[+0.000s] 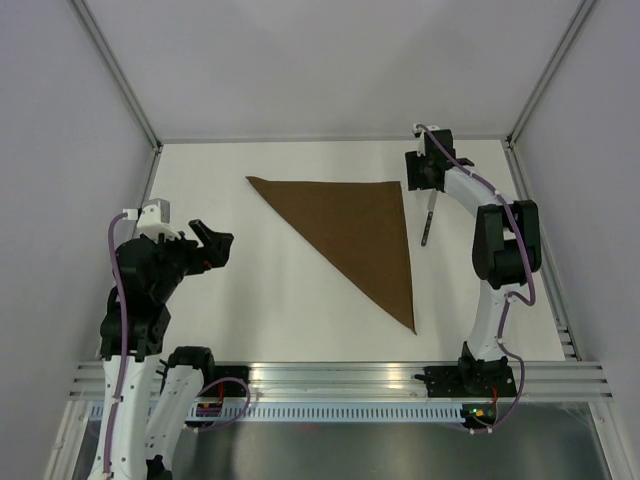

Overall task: Fold the napkin, place the utensils inside, and roll it up
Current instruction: Grab a utensil with the right arm

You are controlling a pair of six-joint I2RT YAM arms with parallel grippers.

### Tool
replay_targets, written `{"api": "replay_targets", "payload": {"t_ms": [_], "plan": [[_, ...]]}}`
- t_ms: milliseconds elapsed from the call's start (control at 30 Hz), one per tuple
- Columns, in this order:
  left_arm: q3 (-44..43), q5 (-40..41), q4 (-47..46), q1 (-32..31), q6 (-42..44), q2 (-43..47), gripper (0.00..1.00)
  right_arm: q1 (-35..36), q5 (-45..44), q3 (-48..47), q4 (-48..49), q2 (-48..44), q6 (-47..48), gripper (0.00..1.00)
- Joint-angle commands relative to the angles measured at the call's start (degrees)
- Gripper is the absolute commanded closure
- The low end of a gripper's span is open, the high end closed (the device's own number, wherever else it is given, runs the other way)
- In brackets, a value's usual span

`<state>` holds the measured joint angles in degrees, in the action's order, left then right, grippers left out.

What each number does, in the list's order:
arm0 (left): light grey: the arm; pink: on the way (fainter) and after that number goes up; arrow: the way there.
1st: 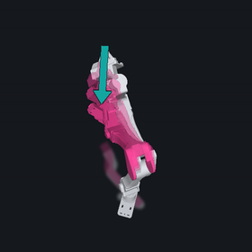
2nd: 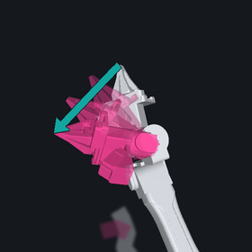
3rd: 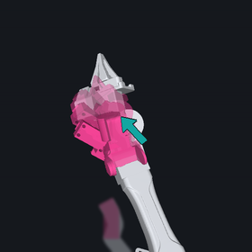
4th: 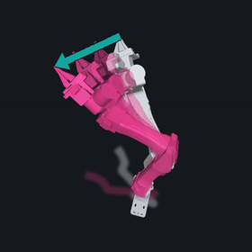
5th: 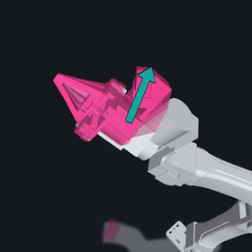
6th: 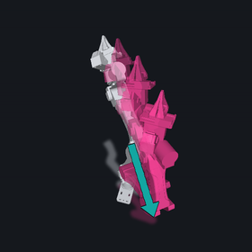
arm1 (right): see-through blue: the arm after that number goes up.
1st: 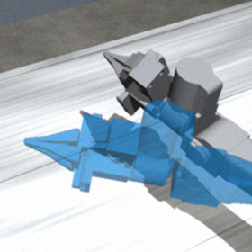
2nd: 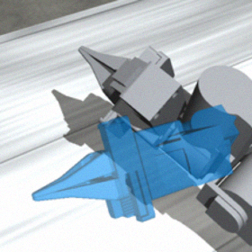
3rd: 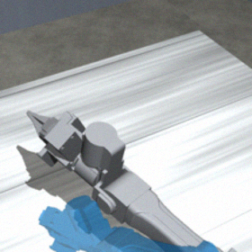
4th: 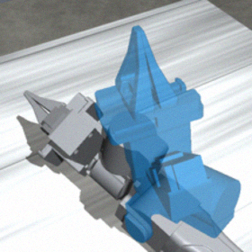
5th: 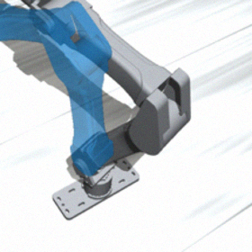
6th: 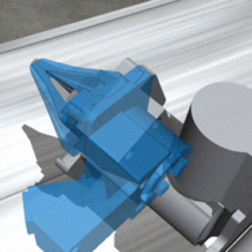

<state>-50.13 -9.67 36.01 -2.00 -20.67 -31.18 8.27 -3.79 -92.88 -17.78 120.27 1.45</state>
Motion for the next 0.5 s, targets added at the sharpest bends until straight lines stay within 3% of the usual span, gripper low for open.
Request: {"api": "replay_targets", "payload": {"t_ms": [0,133,467], "plan": [[2.04,-4.3,-4.45,0.15,-4.11,0.42,0.0,-1.24,-3.24,6.73,-3.31,-9.6,-1.28,0.41],[3.11,-6.32,-6.21,0.15,-6.4,0.42,0.0,-2.56,-2.63,13.67,-4.19,-13.65,-4.0,0.42],[1.88,-7.03,-7.0,0.15,-6.4,0.51,0.0,-2.74,-1.04,17.29,-4.98,-14.27,-6.64,0.46]]}}
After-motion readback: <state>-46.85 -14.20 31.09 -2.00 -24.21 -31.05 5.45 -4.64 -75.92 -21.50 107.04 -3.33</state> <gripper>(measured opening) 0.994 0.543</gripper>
